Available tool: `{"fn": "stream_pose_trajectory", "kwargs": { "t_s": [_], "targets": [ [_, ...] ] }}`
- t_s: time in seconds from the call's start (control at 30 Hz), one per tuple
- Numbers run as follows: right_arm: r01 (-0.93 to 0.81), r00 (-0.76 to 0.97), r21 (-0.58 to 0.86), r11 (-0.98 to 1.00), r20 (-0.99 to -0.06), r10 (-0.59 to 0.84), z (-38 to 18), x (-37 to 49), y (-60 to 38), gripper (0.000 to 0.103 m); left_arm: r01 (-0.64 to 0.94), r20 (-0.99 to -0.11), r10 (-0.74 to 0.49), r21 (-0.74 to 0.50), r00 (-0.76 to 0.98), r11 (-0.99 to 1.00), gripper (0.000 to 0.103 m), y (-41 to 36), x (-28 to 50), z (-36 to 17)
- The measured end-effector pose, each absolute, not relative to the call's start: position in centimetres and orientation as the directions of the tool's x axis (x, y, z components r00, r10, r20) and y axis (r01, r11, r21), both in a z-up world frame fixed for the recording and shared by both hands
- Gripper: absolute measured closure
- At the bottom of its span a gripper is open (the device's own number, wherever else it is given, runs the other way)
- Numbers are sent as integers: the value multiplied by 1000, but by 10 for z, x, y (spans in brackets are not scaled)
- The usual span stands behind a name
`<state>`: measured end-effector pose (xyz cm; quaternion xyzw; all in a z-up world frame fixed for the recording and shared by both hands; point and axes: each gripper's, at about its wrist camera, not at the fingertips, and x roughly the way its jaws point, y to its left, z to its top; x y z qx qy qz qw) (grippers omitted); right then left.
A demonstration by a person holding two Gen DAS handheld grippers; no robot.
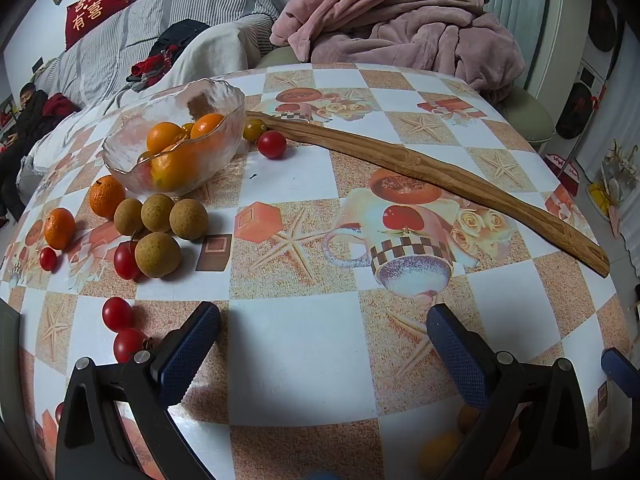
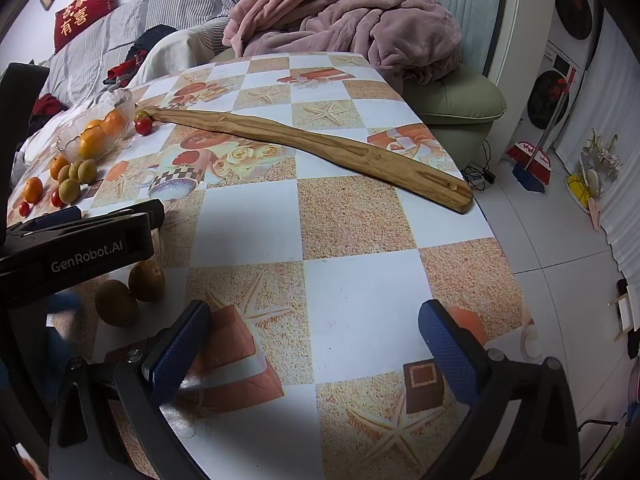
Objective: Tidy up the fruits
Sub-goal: 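Move both tools over the scattered fruits on the table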
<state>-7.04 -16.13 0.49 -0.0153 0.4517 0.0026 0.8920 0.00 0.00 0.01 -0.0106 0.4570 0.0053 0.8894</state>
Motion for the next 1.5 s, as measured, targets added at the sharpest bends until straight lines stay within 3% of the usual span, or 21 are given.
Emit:
{"fn": "stream_pose_trajectory", "kwargs": {
  "t_s": [0.2,0.37,0.53,0.87,1.5],
  "targets": [
    [-30,553,-30,999,-833,-8,5,-66,-160,0,-24,-856,5,-8,516,1000,0,4,-2,9],
    [-49,464,-34,998,-886,-8,10,-59,-161,0,-46,-837,21,-5,546,999,0,29,-34,42],
    [-67,443,-8,998,-896,23,22,-69,-164,0,-102,-876,43,-7,481,995,0,68,-76,64],
    [-172,347,65,983,-930,122,43,-102,-131,0,-237,-941,152,80,303,968,0,125,-139,51],
    [-134,291,84,987,-949,120,59,-138,-72,0,-141,-960,96,61,263,988,0,149,-145,56]
  ]
}}
